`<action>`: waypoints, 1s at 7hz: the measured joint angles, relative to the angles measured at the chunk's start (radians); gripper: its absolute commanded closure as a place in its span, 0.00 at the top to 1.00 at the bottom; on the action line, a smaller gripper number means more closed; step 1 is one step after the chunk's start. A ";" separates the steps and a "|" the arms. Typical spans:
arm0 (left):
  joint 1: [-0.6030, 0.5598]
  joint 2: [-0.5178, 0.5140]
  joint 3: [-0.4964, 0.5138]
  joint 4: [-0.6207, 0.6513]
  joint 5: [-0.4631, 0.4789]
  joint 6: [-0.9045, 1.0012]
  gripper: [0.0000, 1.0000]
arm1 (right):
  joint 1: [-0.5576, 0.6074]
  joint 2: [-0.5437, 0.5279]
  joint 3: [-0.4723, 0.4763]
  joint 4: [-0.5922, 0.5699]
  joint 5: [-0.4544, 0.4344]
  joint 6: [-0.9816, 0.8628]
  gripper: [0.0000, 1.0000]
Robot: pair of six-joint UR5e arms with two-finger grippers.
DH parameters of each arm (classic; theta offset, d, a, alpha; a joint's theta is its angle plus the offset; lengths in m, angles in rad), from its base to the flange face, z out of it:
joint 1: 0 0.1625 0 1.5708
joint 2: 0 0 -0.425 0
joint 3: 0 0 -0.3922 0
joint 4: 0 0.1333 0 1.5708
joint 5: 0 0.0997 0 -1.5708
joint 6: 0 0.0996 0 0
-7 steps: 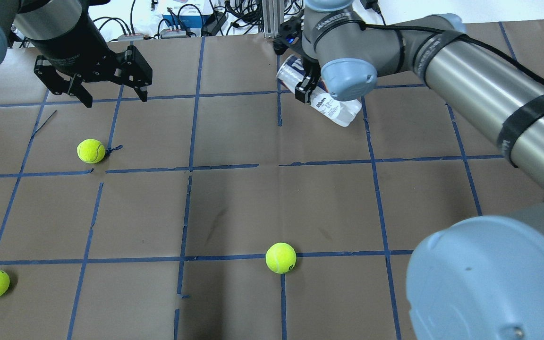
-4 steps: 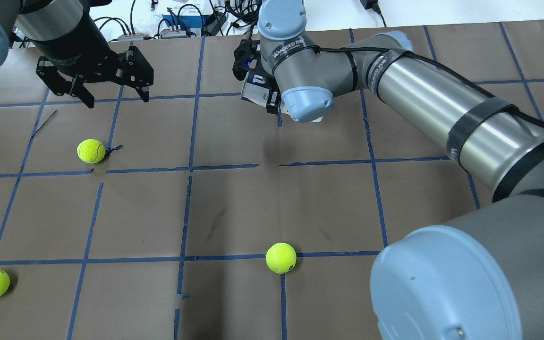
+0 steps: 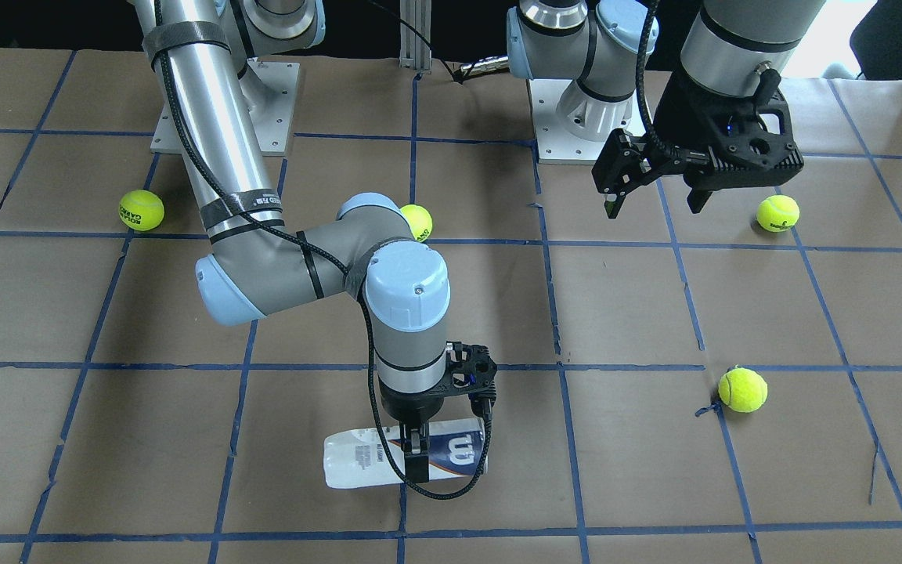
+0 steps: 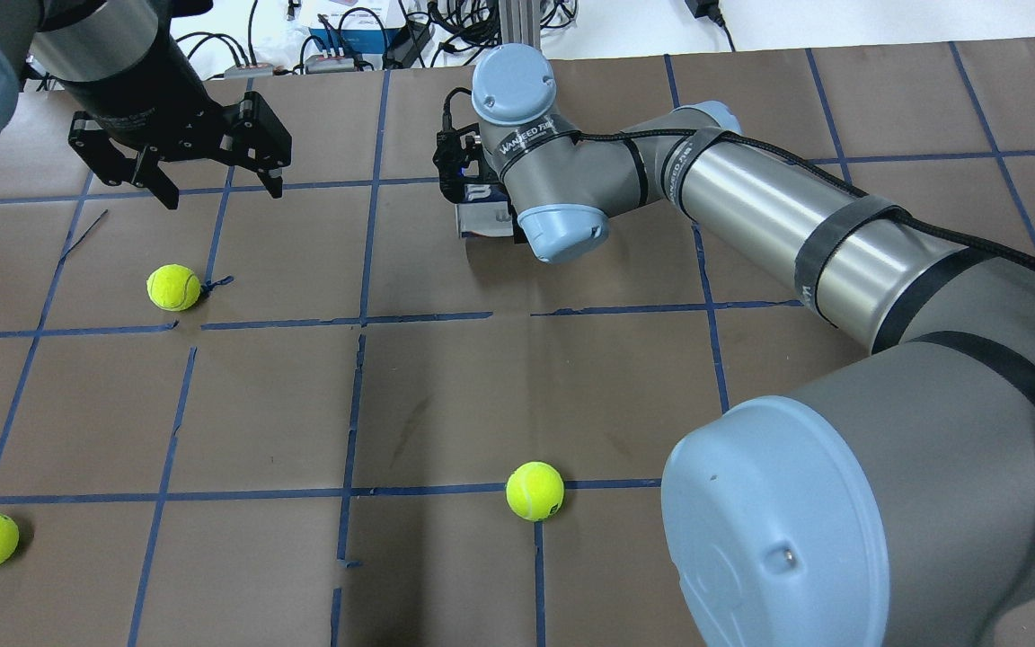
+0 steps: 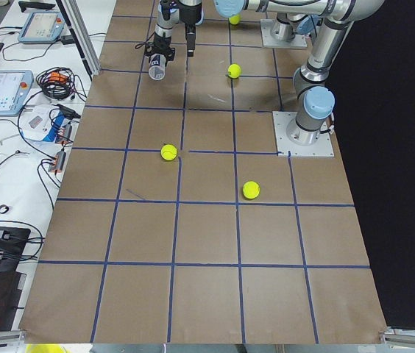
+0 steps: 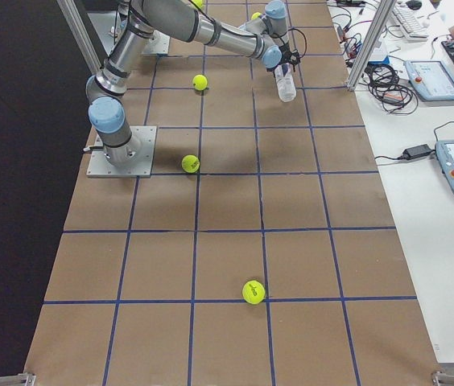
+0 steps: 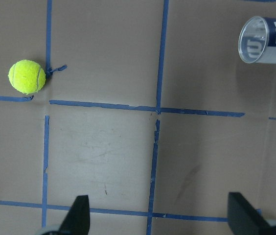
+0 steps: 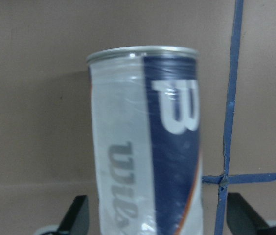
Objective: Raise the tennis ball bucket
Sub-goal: 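Lift the can with the right gripper and carry it toward the table center, then lower the can onto the table with the right gripper and release it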
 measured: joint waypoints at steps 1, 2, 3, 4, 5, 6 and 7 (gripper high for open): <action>-0.001 0.001 -0.002 0.000 0.001 0.000 1.00 | 0.000 -0.001 0.004 -0.002 0.004 0.009 1.00; 0.000 0.003 -0.004 -0.001 0.002 0.000 1.00 | -0.001 -0.005 0.002 -0.003 0.007 0.021 1.00; 0.000 0.006 -0.007 -0.003 0.001 0.000 1.00 | -0.006 -0.015 -0.007 -0.002 0.009 0.044 1.00; -0.002 0.010 -0.010 -0.007 -0.002 0.000 1.00 | -0.016 -0.037 -0.015 0.000 0.007 0.099 1.00; -0.001 0.009 -0.007 -0.010 -0.003 -0.001 1.00 | -0.031 -0.071 -0.015 0.004 0.004 0.182 1.00; 0.000 -0.003 0.004 -0.020 0.000 -0.002 1.00 | -0.050 -0.107 -0.013 0.012 0.004 0.274 1.00; 0.000 -0.035 0.013 -0.031 0.001 -0.006 1.00 | -0.064 -0.133 -0.013 0.026 0.004 0.348 1.00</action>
